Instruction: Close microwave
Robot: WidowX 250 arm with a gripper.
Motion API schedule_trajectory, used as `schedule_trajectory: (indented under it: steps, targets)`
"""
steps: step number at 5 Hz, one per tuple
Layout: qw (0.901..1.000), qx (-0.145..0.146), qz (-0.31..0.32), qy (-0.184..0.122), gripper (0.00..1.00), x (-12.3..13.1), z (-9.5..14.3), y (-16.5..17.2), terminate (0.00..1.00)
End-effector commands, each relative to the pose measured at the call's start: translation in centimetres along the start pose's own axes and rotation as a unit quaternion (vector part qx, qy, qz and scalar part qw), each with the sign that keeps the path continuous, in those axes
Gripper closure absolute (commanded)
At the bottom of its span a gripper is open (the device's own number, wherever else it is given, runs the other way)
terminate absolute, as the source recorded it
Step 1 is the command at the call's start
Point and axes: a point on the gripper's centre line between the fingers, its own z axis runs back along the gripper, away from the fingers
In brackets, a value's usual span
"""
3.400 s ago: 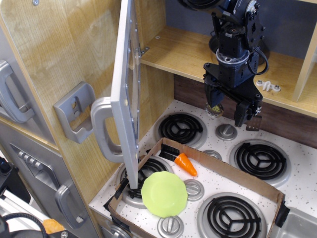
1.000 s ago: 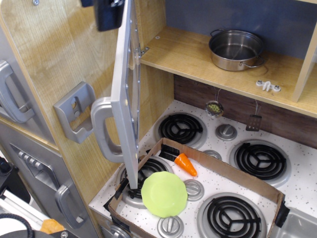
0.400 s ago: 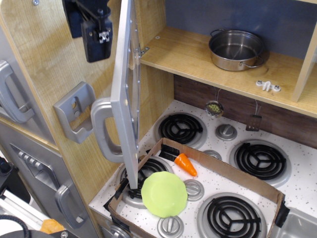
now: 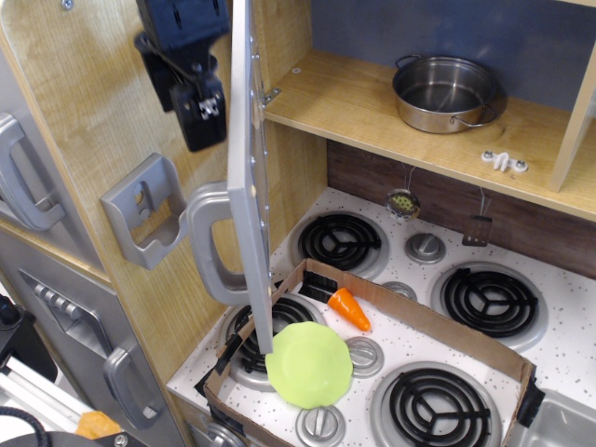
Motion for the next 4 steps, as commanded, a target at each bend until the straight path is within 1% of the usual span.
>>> schedule_trajectory:
  steps: [1,2,3,4]
  targets:
    - [0.9956,-0.010,0.012,-0.092,0.00,2.3,-0.9,-0.7,0.00]
    - [0.9900,-0.013,0.004,-0.141,0.00,3.7,-1.1,-1.3,0.00]
    - [0.9834,-0.014,-0.009,-0.181,0.00,5.4,-1.2,-2.0,0.00]
    - [0.9790,-0.037,-0.017,-0.200,0.00,7.3,-1.6,-2.7,0.00]
